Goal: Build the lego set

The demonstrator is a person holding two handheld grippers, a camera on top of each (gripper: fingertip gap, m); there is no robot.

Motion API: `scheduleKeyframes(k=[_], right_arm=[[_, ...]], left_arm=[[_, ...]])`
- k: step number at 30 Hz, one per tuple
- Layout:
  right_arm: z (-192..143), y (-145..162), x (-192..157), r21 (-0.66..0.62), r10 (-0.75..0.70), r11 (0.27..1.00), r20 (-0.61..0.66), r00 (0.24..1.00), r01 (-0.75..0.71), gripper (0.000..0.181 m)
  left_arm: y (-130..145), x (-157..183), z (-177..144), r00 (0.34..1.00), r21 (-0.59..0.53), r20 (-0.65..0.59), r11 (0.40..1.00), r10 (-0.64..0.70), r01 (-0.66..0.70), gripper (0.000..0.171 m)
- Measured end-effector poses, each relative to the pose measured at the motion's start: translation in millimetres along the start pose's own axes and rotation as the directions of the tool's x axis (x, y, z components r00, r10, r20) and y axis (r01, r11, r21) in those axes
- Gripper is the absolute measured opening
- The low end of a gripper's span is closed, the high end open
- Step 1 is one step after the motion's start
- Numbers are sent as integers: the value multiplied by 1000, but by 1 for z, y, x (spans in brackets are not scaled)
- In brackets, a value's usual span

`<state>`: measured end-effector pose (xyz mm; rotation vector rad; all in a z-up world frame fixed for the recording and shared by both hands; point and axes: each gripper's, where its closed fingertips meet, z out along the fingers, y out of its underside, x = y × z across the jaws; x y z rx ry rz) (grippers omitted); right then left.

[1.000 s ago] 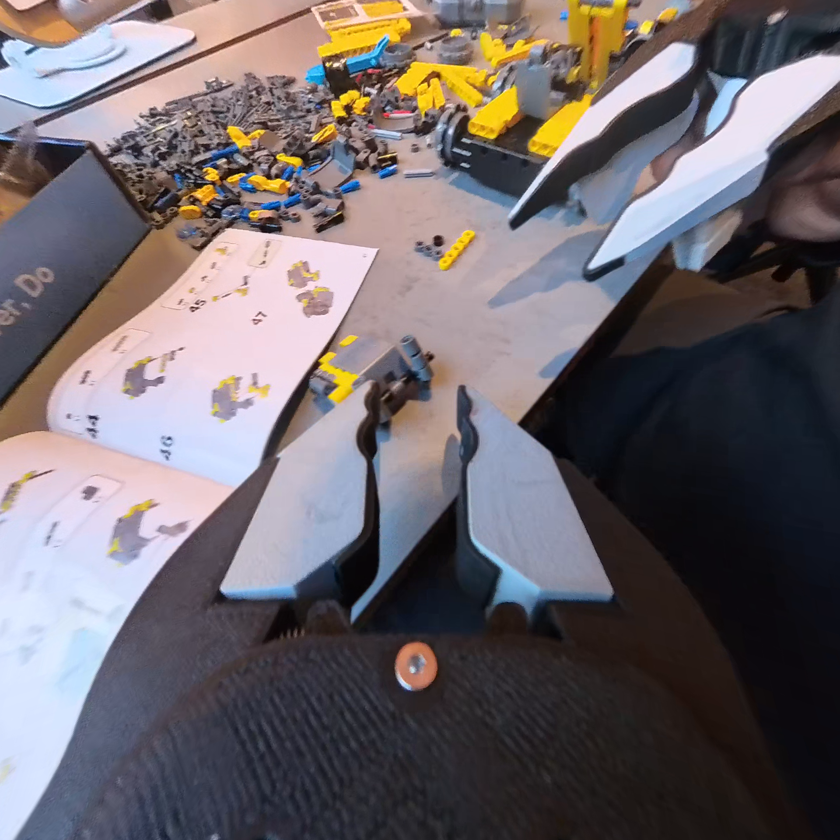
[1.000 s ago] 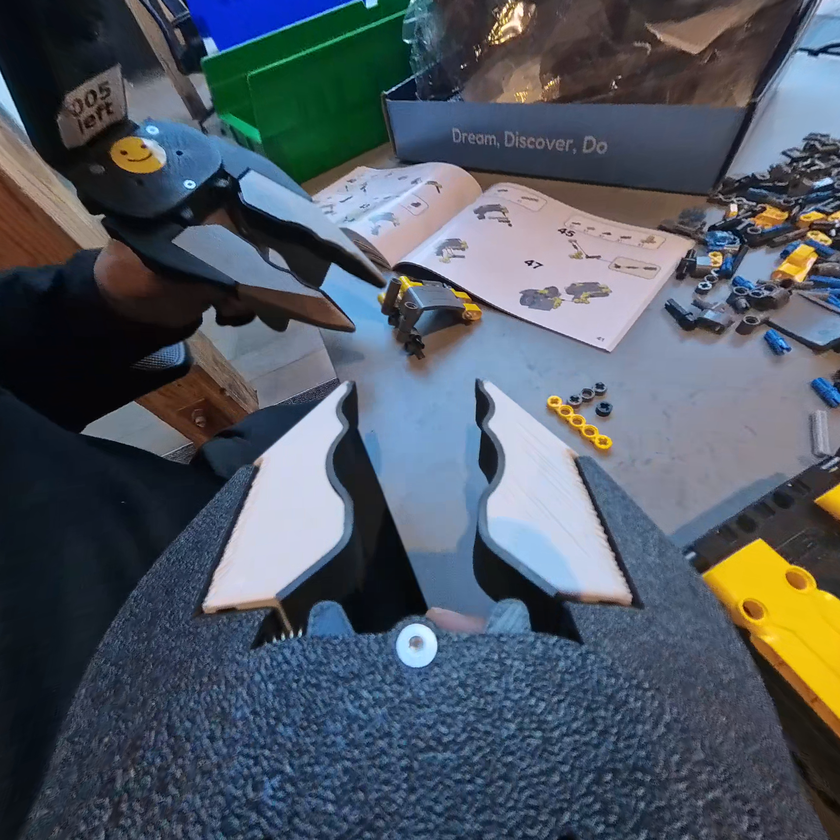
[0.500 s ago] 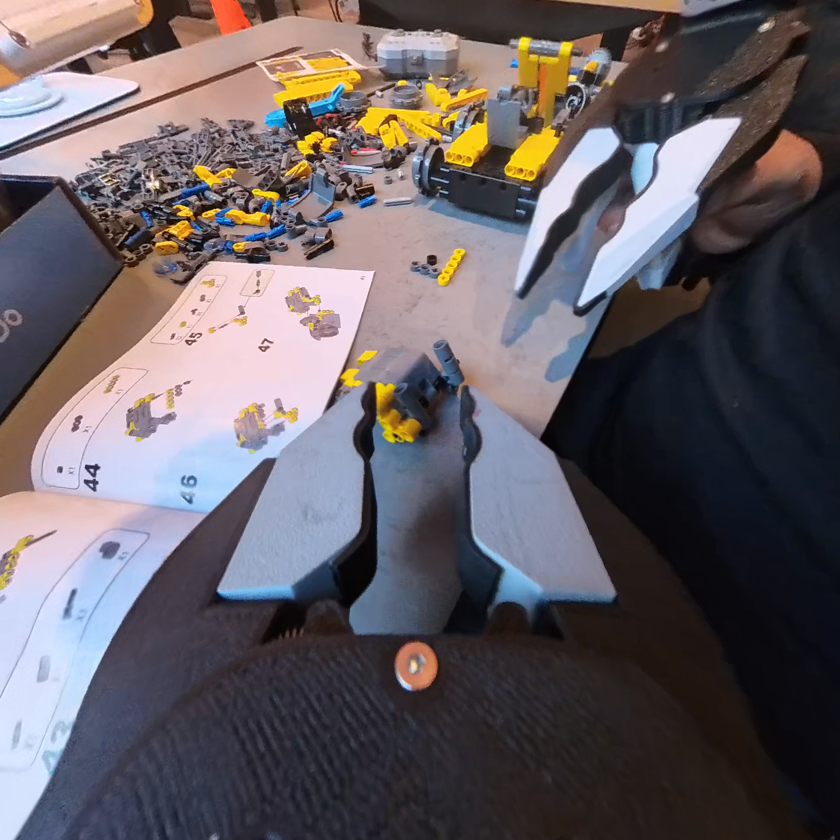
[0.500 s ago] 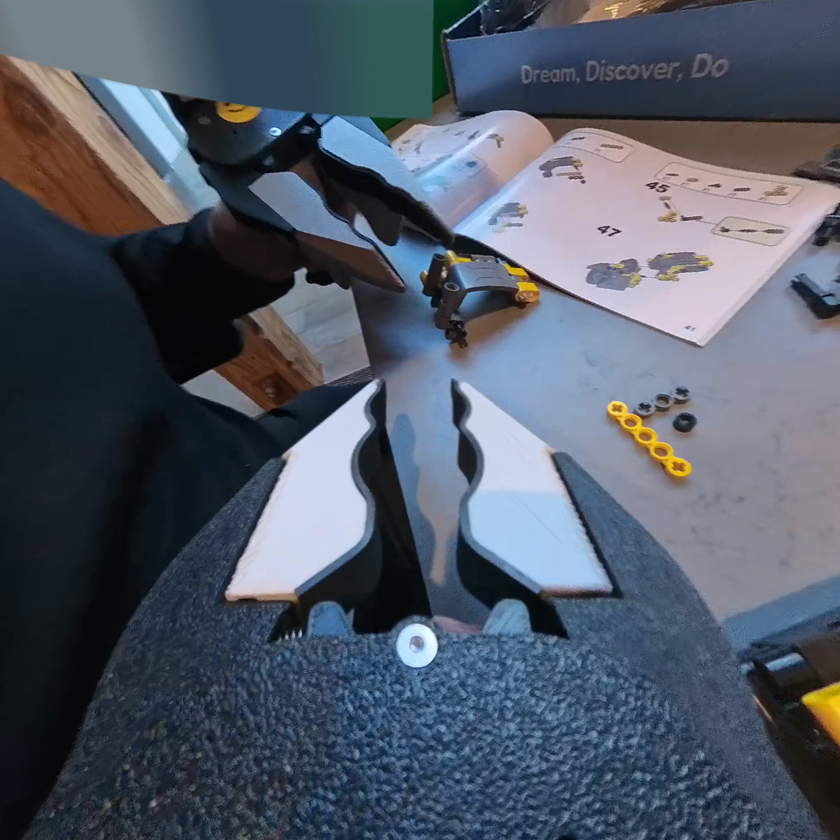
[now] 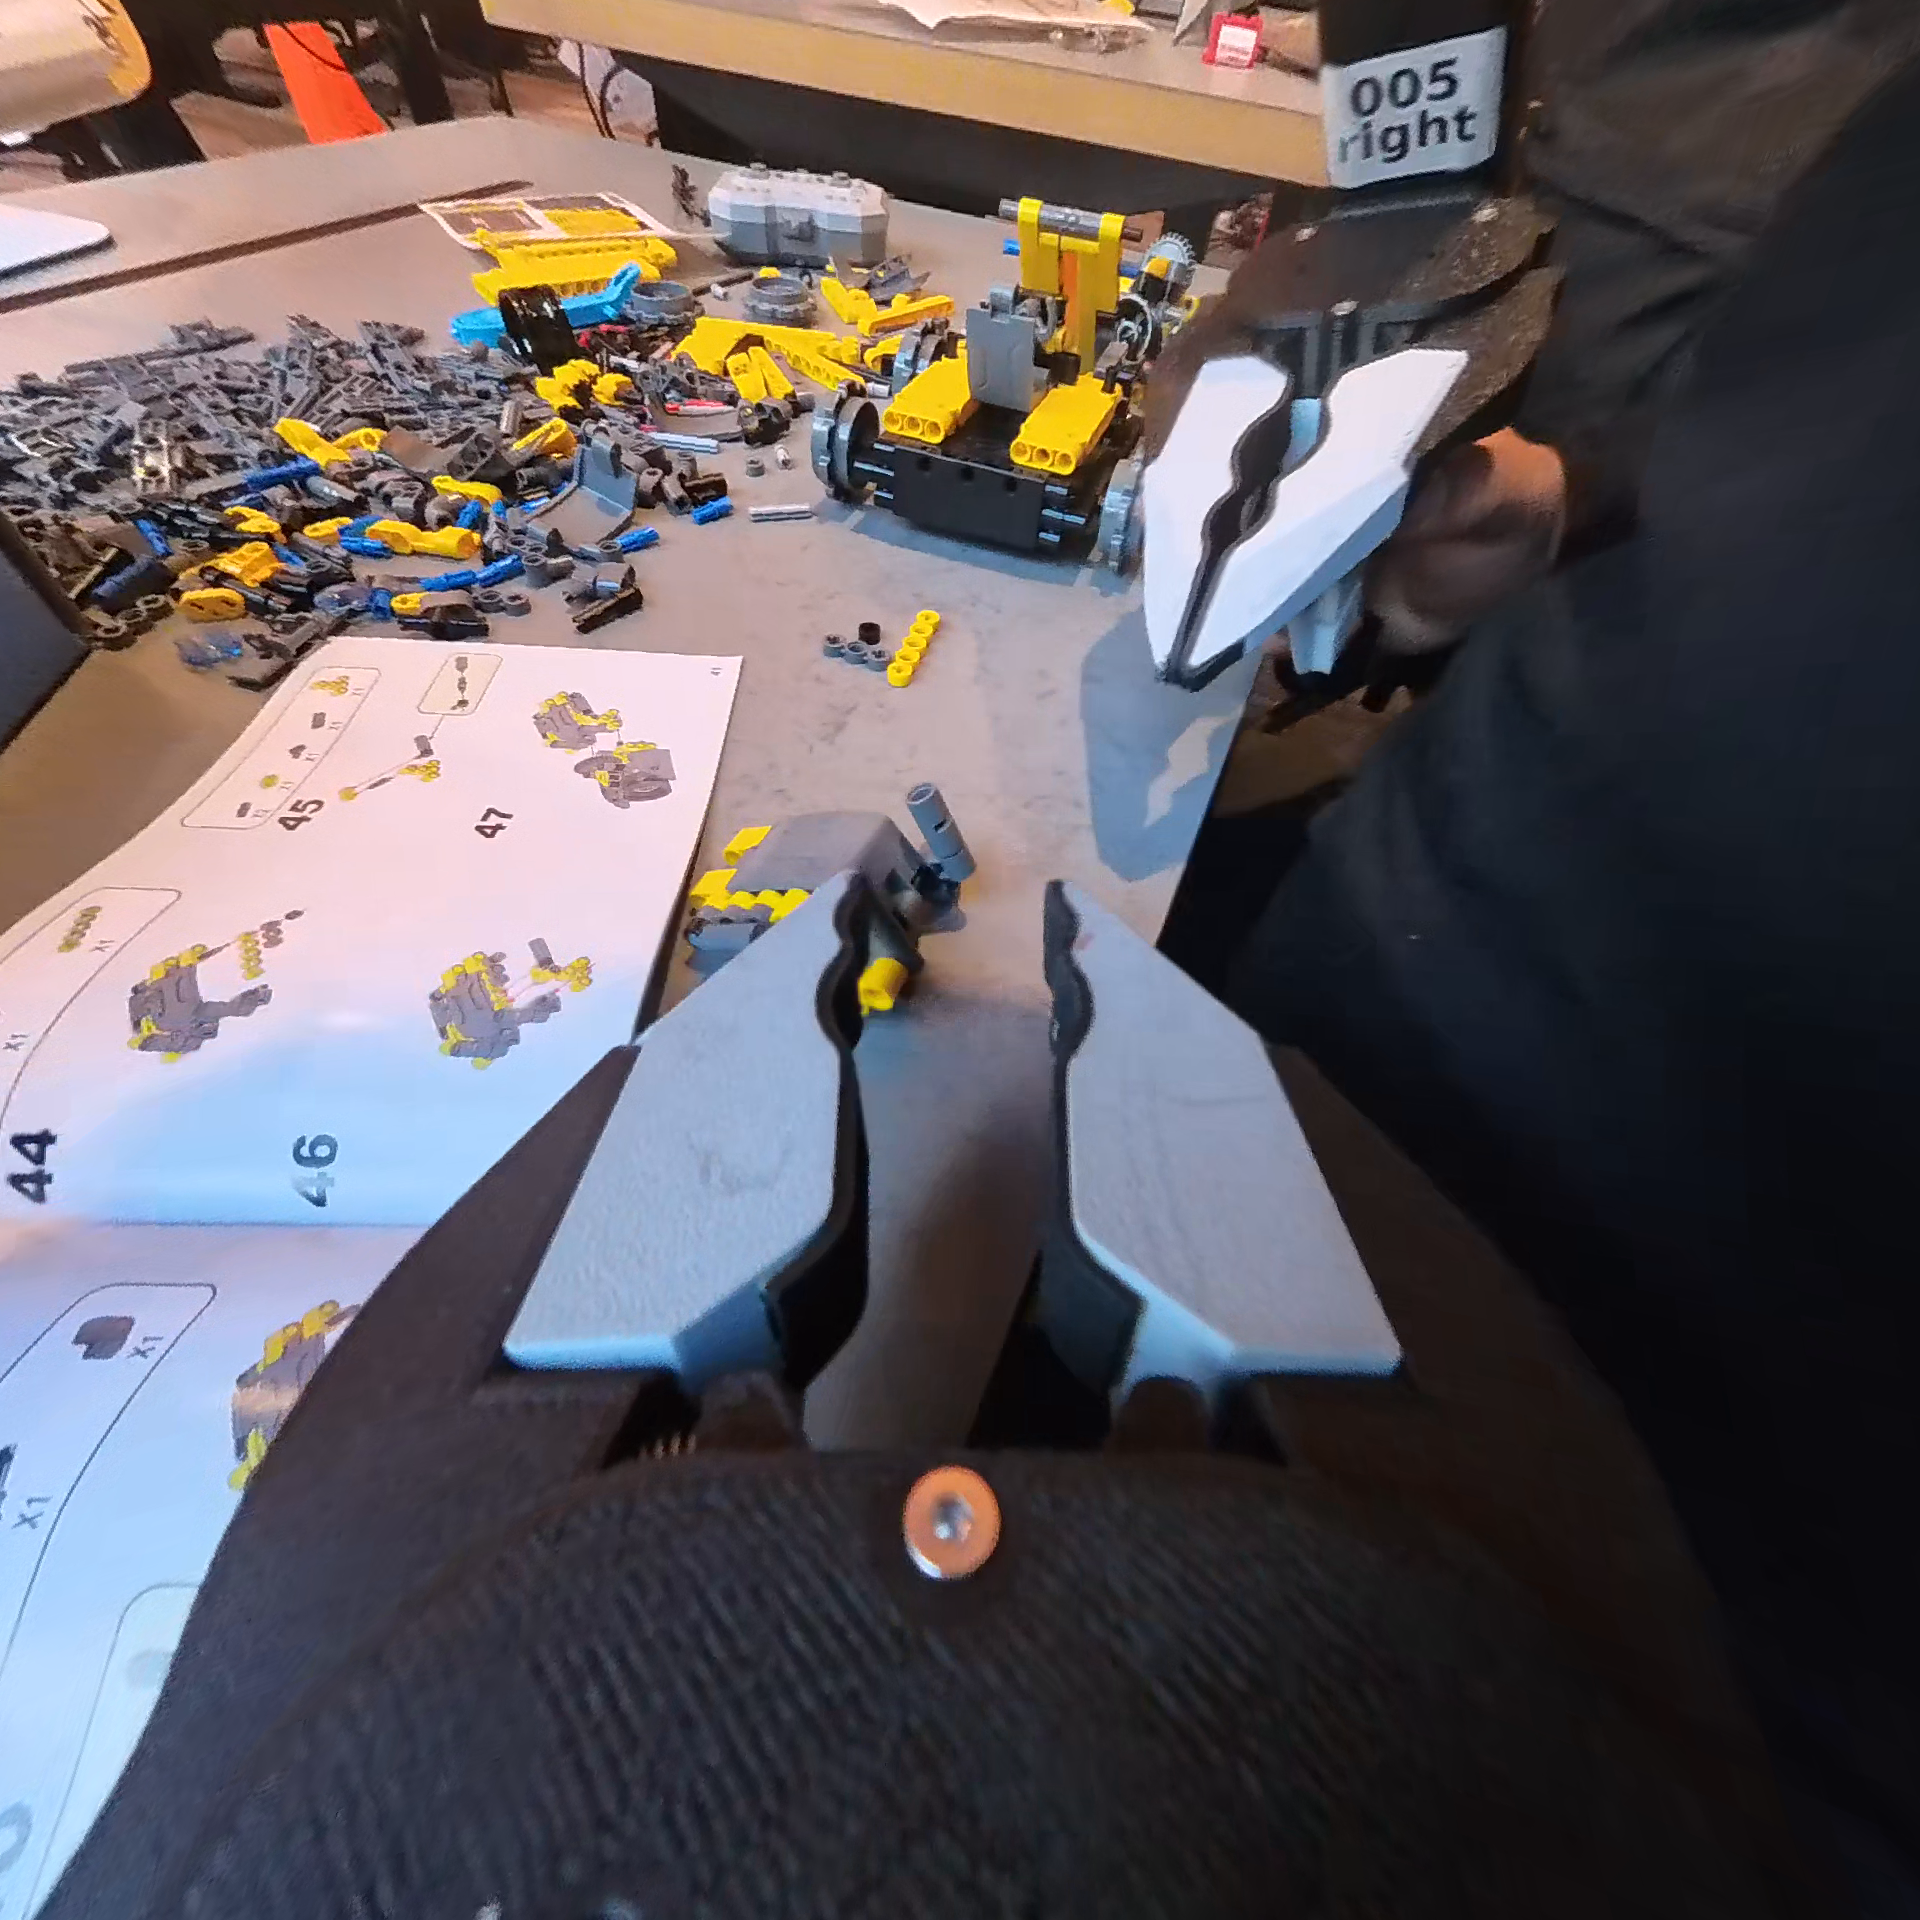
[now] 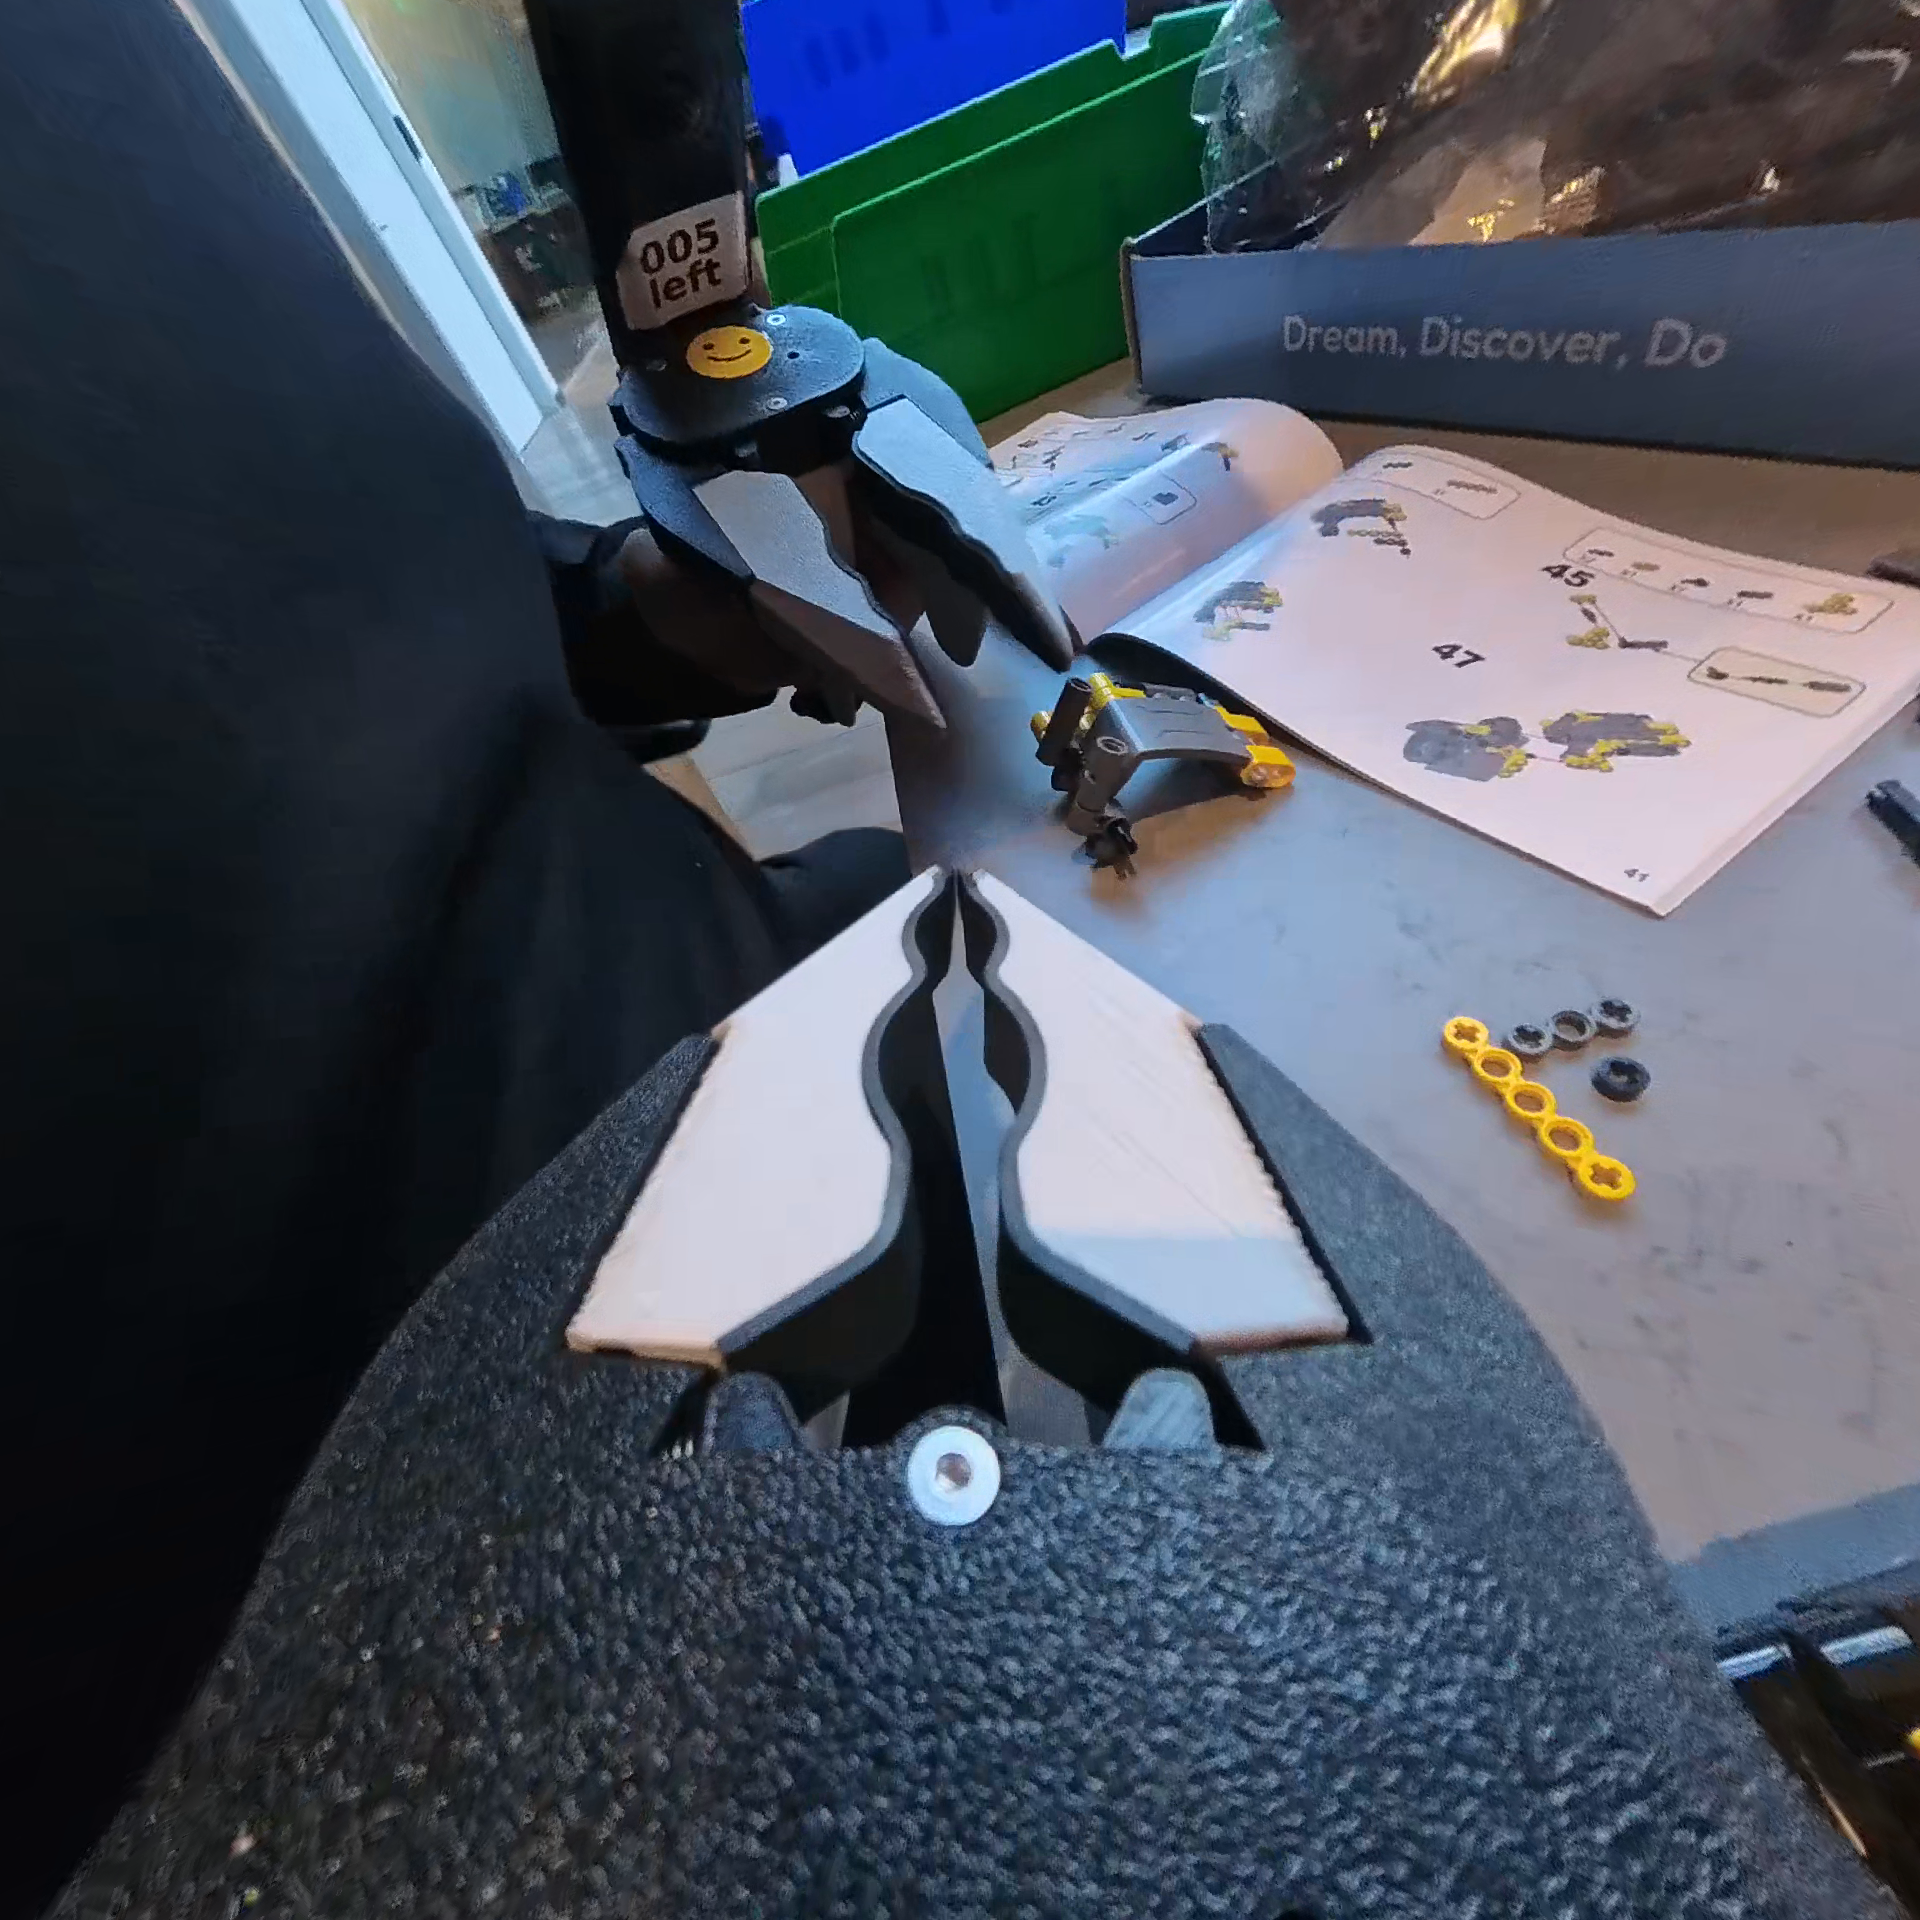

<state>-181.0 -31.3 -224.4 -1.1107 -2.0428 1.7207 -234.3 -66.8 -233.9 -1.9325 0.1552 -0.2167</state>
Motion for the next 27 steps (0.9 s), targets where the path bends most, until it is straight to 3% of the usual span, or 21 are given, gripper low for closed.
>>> scheduleKeyframes(k=[9, 13, 16, 21, 27], right_arm=[[-2, 0, -4, 30, -176, 983, -104, 979, 180, 6], [0, 3, -4, 8, -166, 986, -93, 982, 168, 11], [0, 3, -4, 7, -148, 989, -80, 986, 149, 11], [0, 2, -1, 5, -128, 992, -89, 988, 129, 11], [0, 2, -1, 3, -118, 993, -80, 990, 118, 8]], left_arm=[[5, 4, 3, 996, -29, 34, 996, 86, -85, 31], [-16, 5, 1, 999, 55, 45, 998, 12, -15, 35], [-14, -9, 3, 987, 36, 157, 999, -23, 17, 42], [-5, -16, 0, 976, 5, 215, 999, -38, 38, 46], [-6, -14, -5, 986, 58, 163, 998, -36, 27, 43]])
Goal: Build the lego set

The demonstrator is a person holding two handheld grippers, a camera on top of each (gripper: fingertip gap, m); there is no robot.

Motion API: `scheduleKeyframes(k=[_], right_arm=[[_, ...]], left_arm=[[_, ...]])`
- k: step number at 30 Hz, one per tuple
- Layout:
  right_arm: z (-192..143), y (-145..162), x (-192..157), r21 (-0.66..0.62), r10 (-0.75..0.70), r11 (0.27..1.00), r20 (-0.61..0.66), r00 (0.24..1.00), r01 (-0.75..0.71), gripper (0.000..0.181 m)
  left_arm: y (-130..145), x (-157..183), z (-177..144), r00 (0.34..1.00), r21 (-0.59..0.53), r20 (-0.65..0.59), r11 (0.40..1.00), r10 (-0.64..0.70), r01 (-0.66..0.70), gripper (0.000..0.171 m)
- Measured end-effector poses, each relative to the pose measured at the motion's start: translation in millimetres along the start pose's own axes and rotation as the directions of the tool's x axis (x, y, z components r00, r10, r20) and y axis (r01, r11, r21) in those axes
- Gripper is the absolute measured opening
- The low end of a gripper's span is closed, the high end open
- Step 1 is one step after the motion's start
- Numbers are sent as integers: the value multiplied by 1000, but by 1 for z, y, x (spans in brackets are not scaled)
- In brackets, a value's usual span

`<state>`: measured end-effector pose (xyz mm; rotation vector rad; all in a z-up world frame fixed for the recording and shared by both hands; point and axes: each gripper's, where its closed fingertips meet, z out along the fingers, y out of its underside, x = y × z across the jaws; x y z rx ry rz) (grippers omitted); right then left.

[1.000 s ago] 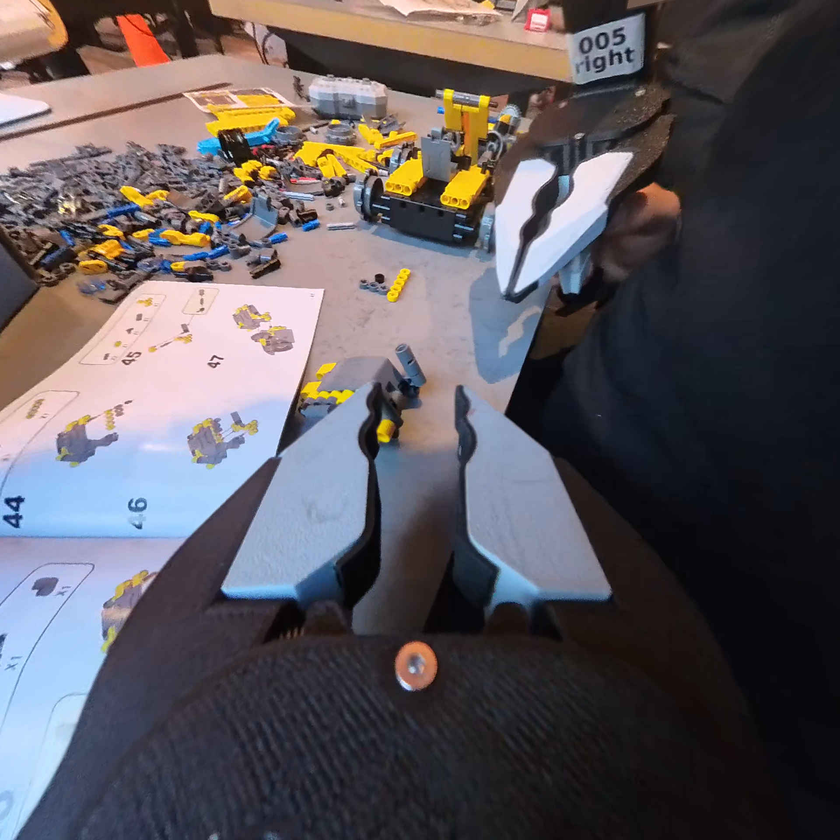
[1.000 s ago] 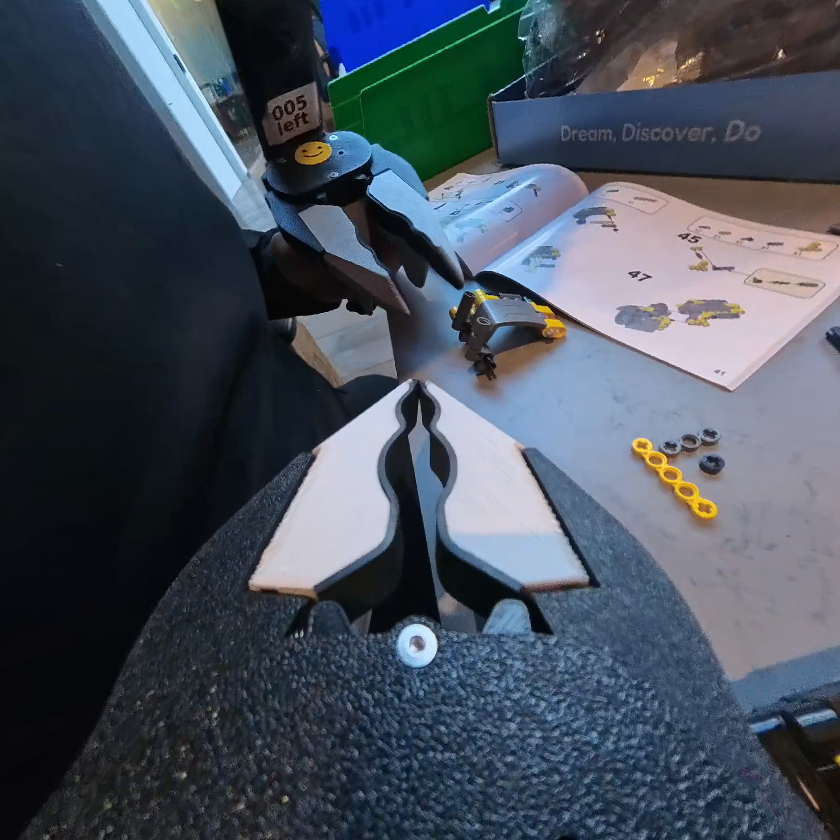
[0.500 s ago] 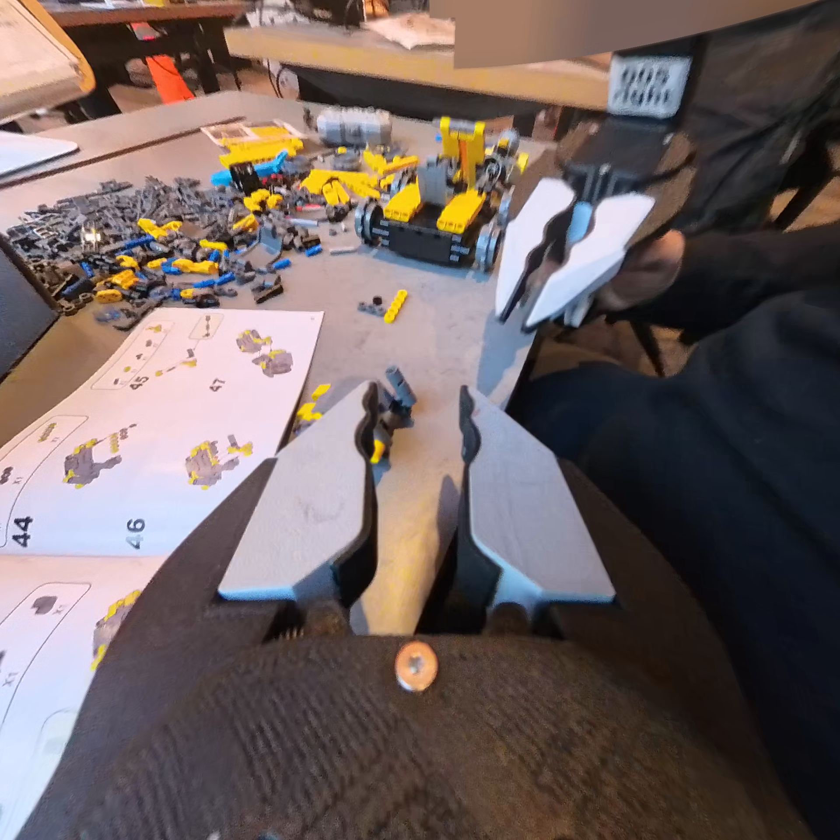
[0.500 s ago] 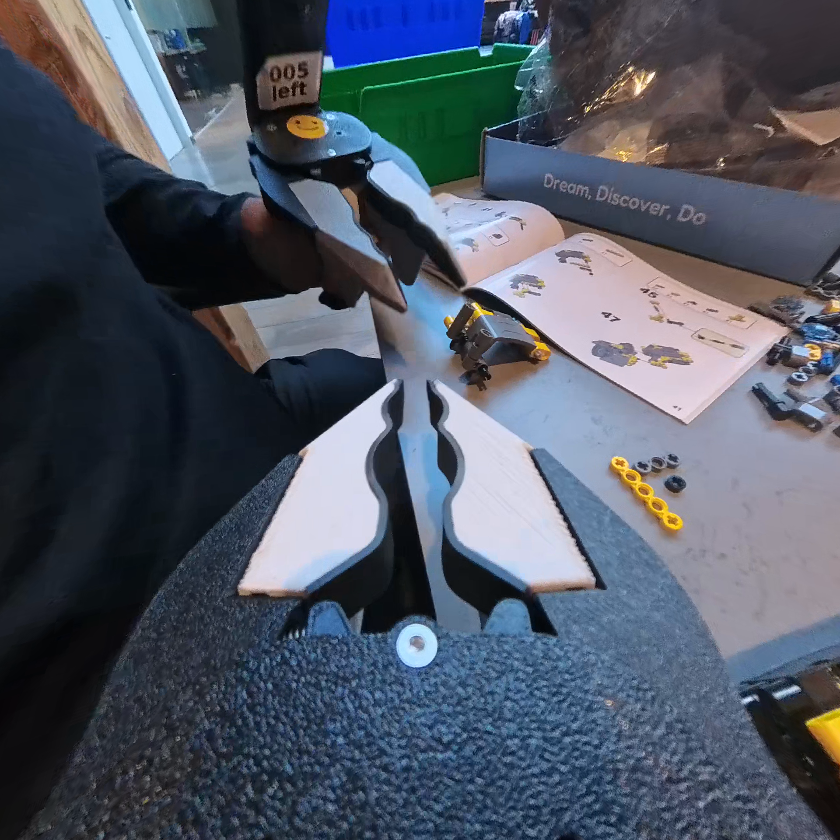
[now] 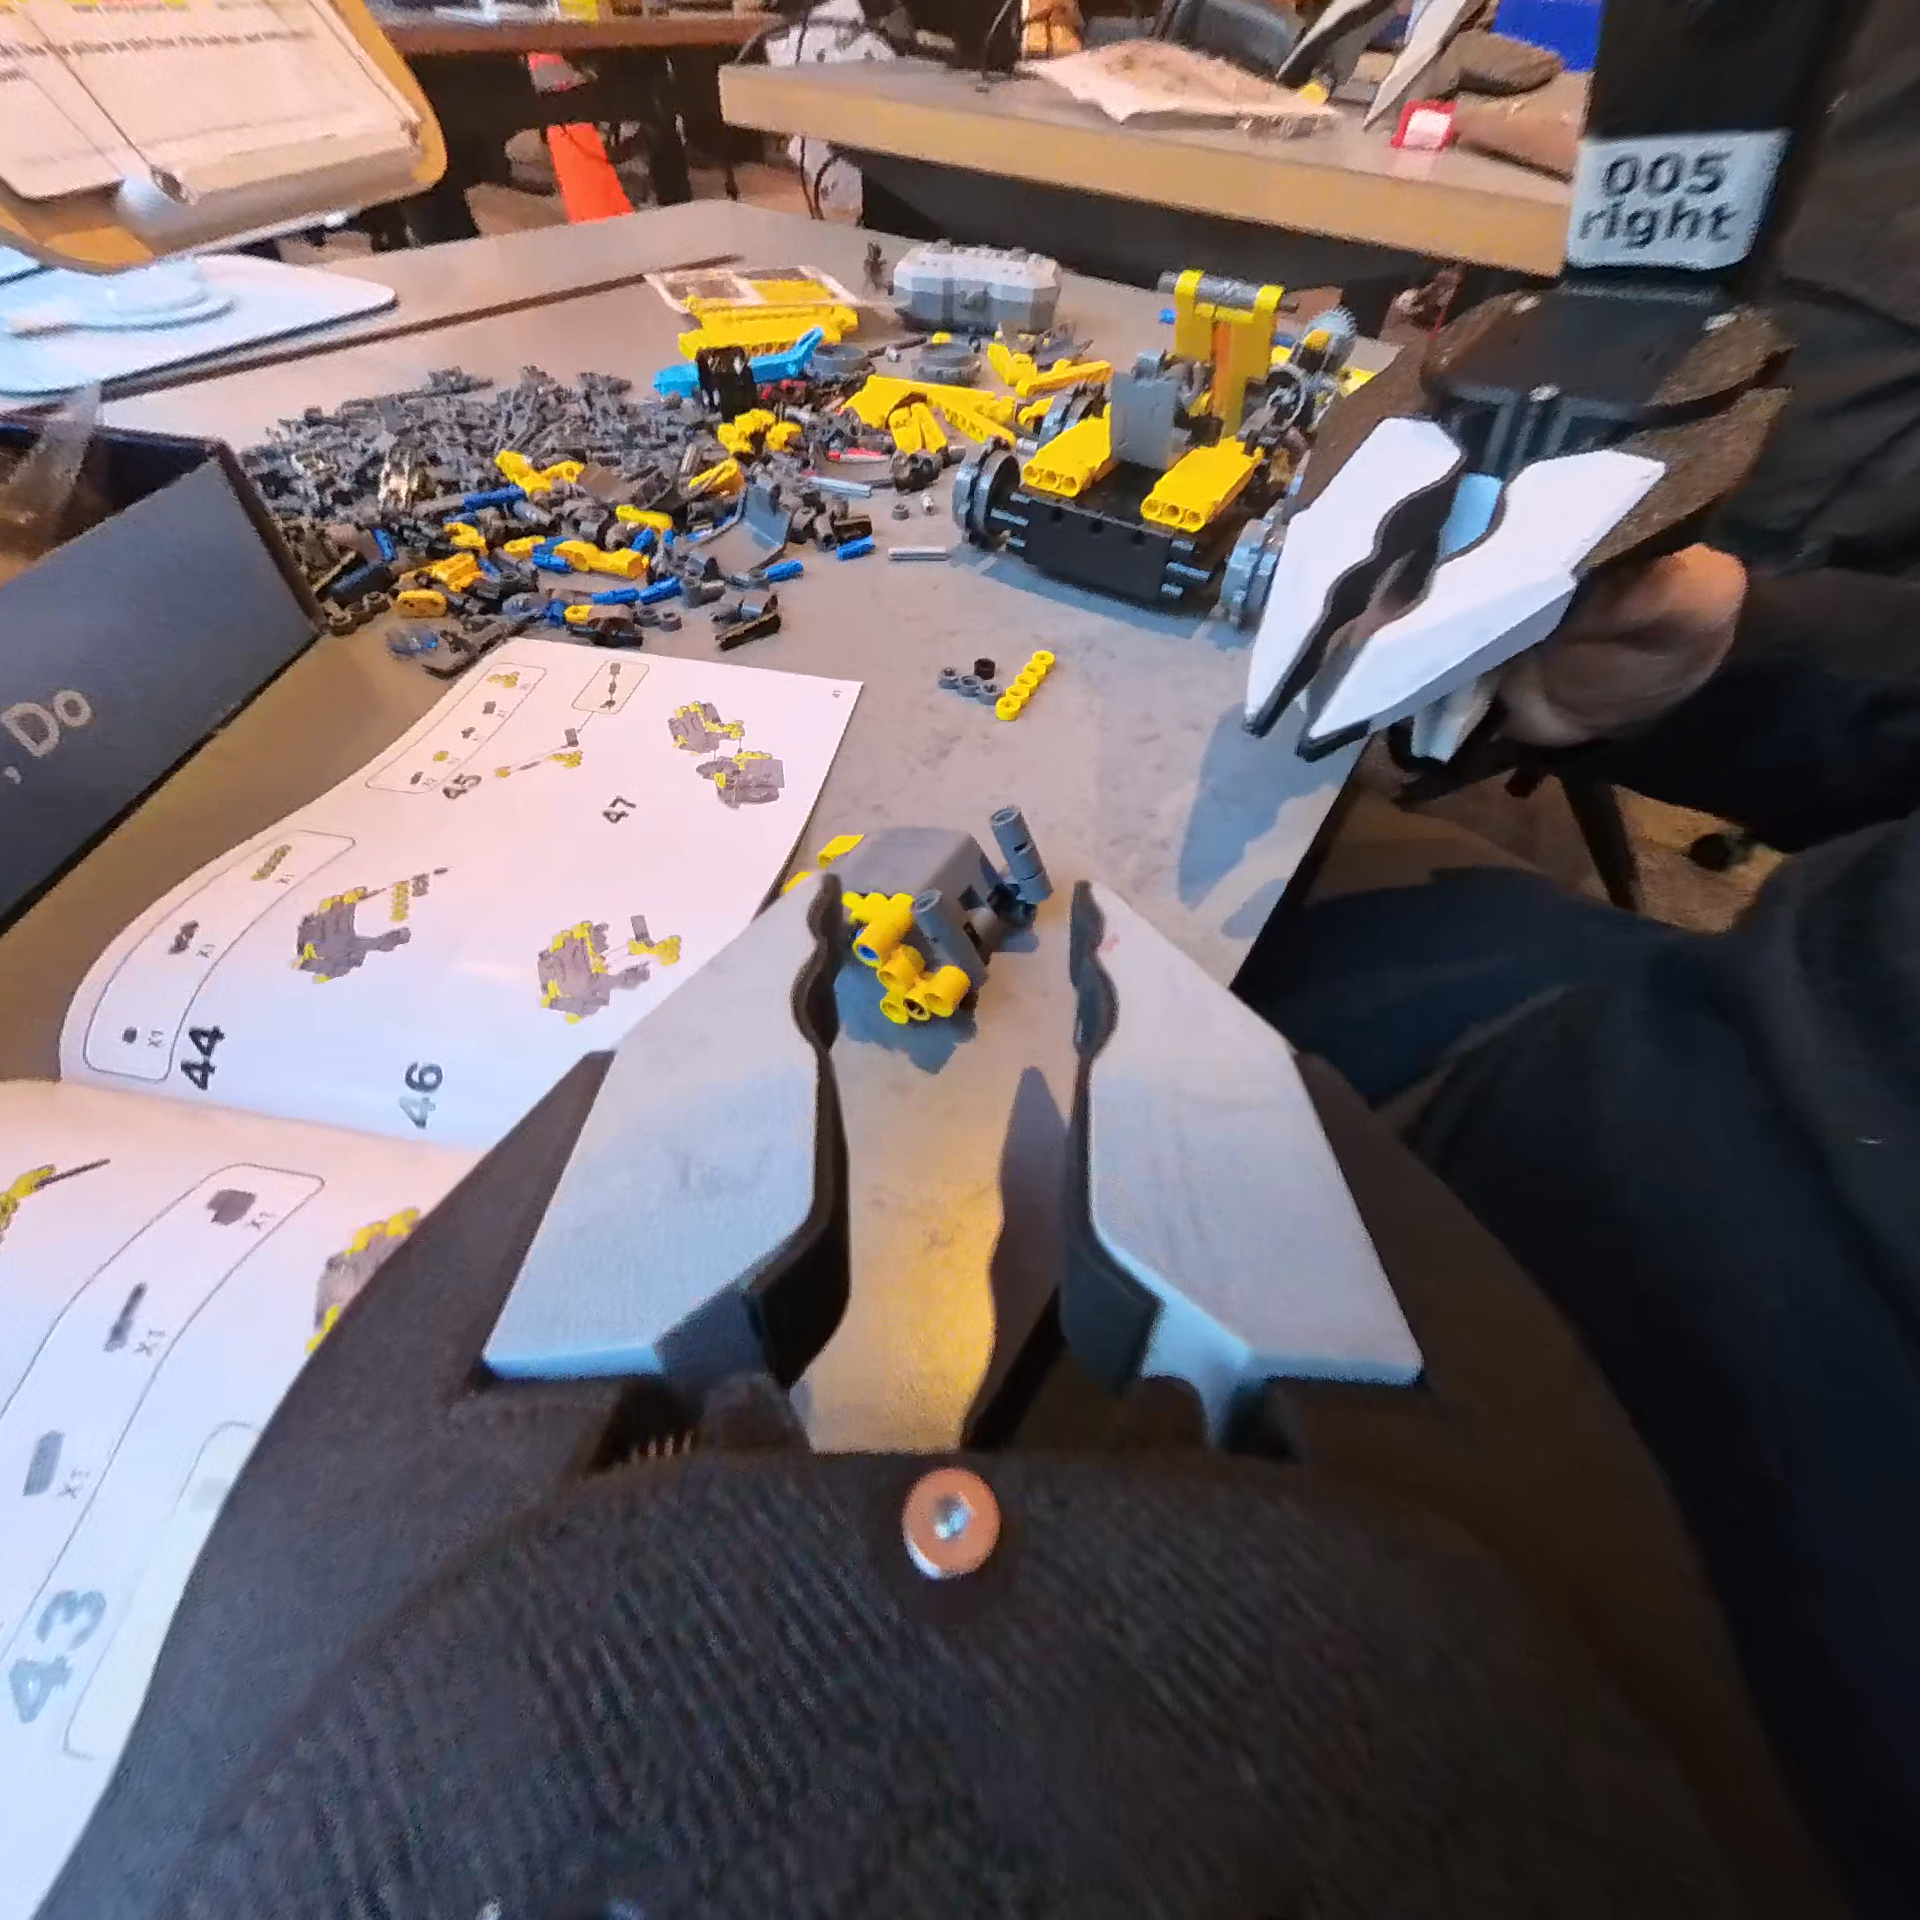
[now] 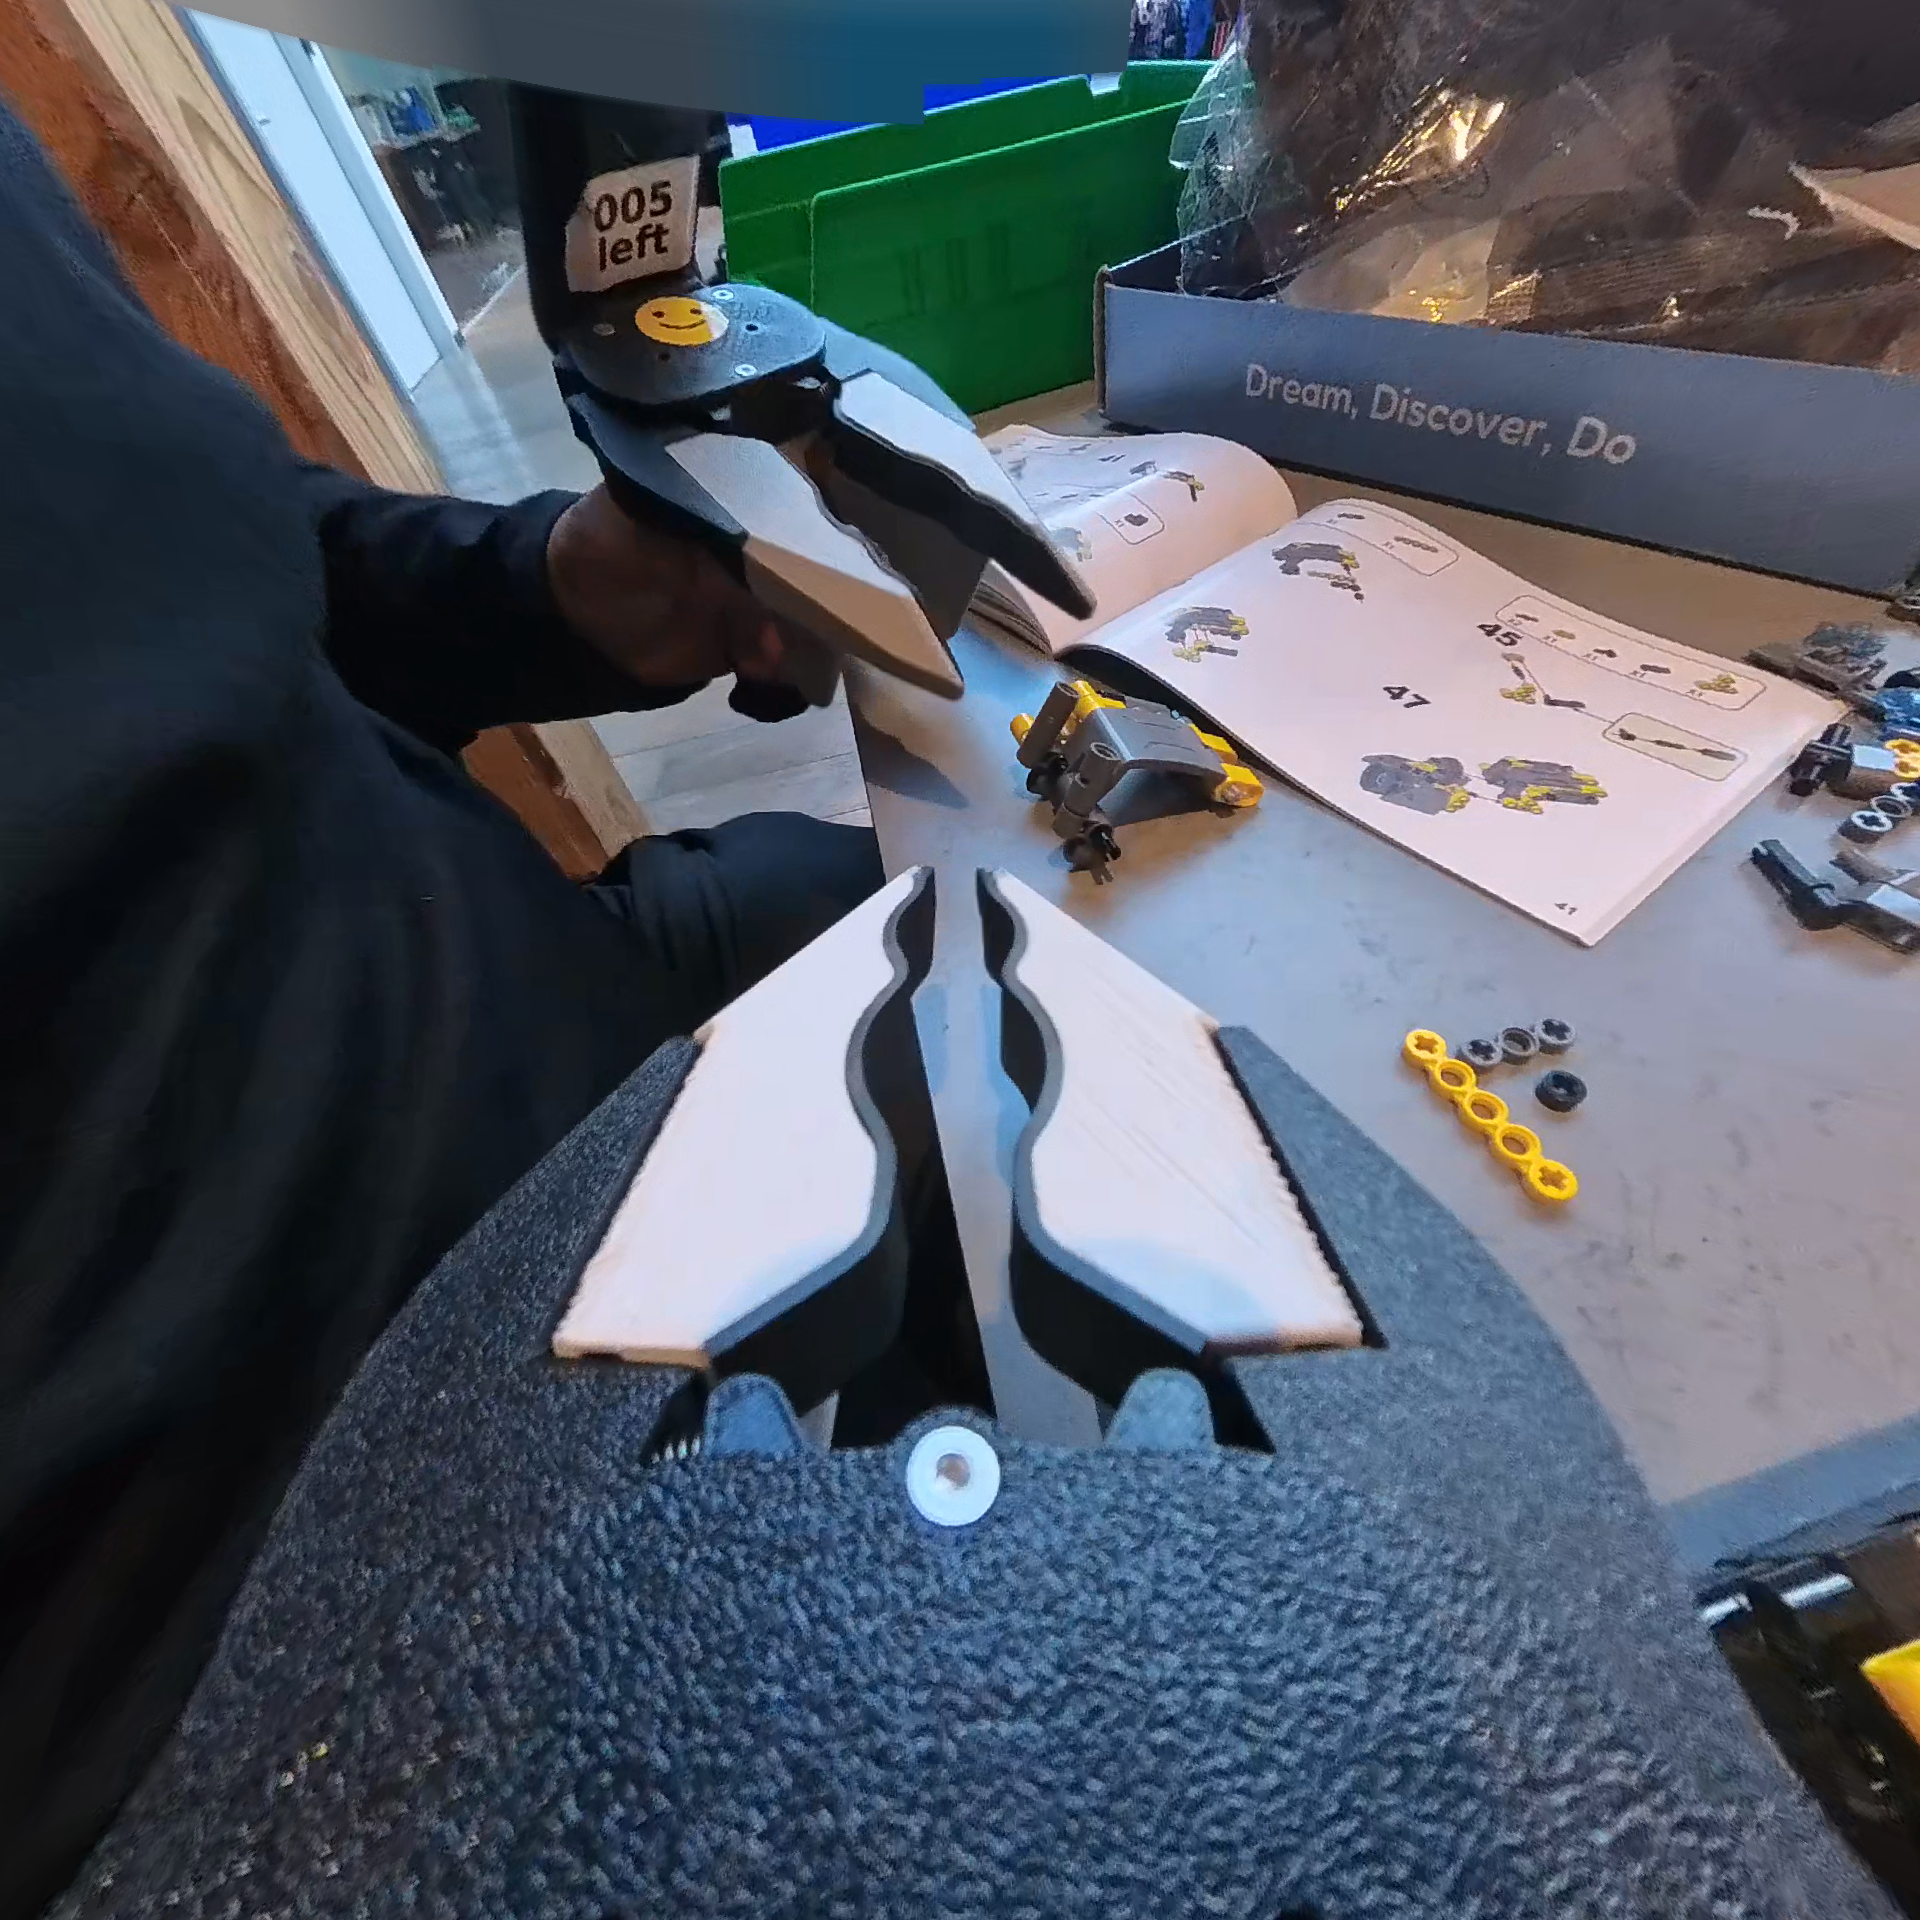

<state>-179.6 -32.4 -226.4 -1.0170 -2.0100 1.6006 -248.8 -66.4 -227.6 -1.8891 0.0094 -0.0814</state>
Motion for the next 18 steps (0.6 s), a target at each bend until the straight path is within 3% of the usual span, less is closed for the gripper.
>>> scheduleKeyframes(k=[7, 11, 13, 18], right_arm=[[-1, -2, -2, 15, -20, 1000, 10, 1000, 19, 0], [-1, -3, -2, 12, 63, 998, 67, 996, -63, 0], [-1, -5, -1, 10, 110, 994, 94, 989, -111, 0], [0, -3, -1, -7, 143, 990, 118, 983, -143, 0]], left_arm=[[-11, 20, -3, 986, 82, -161, 996, 36, -23, 31], [-13, 29, -1, 976, 101, -212, 995, 42, -21, 19], [-18, 22, -2, 978, 114, -210, 992, -20, 45, 7], [-26, 10, -5, 968, 145, -219, 977, -121, 155, 2]])
